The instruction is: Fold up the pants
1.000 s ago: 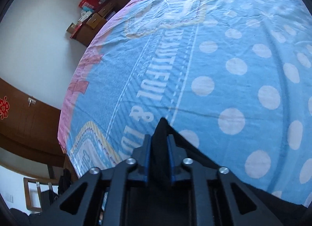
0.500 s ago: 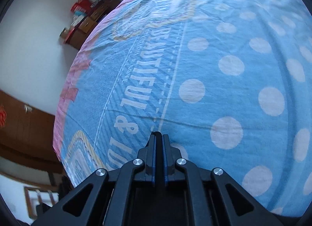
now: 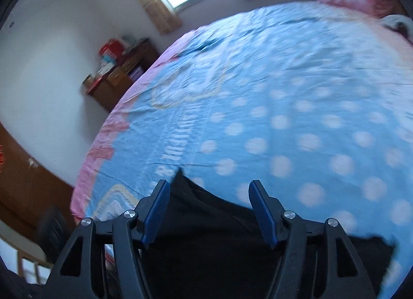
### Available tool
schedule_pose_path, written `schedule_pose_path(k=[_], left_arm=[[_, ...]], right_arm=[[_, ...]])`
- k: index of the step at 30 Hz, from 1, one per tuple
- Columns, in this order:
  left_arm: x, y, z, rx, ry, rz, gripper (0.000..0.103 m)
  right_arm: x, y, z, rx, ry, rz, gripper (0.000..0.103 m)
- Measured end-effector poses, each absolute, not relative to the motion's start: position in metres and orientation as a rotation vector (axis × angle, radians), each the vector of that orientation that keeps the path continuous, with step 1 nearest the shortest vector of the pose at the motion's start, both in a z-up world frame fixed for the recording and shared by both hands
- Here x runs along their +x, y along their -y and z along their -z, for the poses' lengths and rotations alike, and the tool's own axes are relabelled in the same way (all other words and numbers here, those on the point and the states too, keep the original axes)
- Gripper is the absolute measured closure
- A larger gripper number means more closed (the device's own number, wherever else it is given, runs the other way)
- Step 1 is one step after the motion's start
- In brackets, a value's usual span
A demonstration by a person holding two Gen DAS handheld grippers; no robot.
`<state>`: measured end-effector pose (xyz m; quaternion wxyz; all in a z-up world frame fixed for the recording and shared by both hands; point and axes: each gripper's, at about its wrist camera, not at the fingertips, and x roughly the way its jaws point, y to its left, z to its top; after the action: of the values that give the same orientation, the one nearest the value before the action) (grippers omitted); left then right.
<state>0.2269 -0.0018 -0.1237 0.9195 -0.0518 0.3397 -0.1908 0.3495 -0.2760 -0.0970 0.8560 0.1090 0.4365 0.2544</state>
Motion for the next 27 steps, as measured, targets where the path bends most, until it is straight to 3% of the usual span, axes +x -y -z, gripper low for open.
schedule_pose_path(k=[5, 10, 15, 19, 23, 26, 27], left_arm=[[0.276, 0.038, 0.117, 0.091, -0.701, 0.38, 0.0], [0.325, 0.065, 0.152, 0.229, -0.835, 0.31, 0.0], [0.356, 0.053, 0.173, 0.135, -0.925, 0.29, 0.0], [0.349, 0.052, 0.161, 0.133, -0.869, 0.304, 0.002], [0.327, 0.053, 0.129, 0.2, -0.735, 0.386, 0.003], [0.323, 0.06, 0.121, 0.249, -0.719, 0.48, 0.014], [0.325, 0.063, 0.122, 0.265, -0.722, 0.502, 0.025]], right_arm=[[0.305, 0.285, 0.104, 0.213, -0.904, -0.561, 0.038], [0.276, 0.279, 0.134, 0.126, -0.965, -0.54, 0.038], [0.269, 0.299, 0.175, 0.083, -1.083, -0.472, 0.038], [0.264, 0.295, 0.162, -0.009, -1.069, -0.503, 0.038], [0.272, 0.309, 0.121, 0.037, -0.936, -0.549, 0.038], [0.296, 0.322, 0.101, 0.089, -0.91, -0.521, 0.038], [0.305, 0.324, 0.099, 0.081, -0.903, -0.502, 0.041]])
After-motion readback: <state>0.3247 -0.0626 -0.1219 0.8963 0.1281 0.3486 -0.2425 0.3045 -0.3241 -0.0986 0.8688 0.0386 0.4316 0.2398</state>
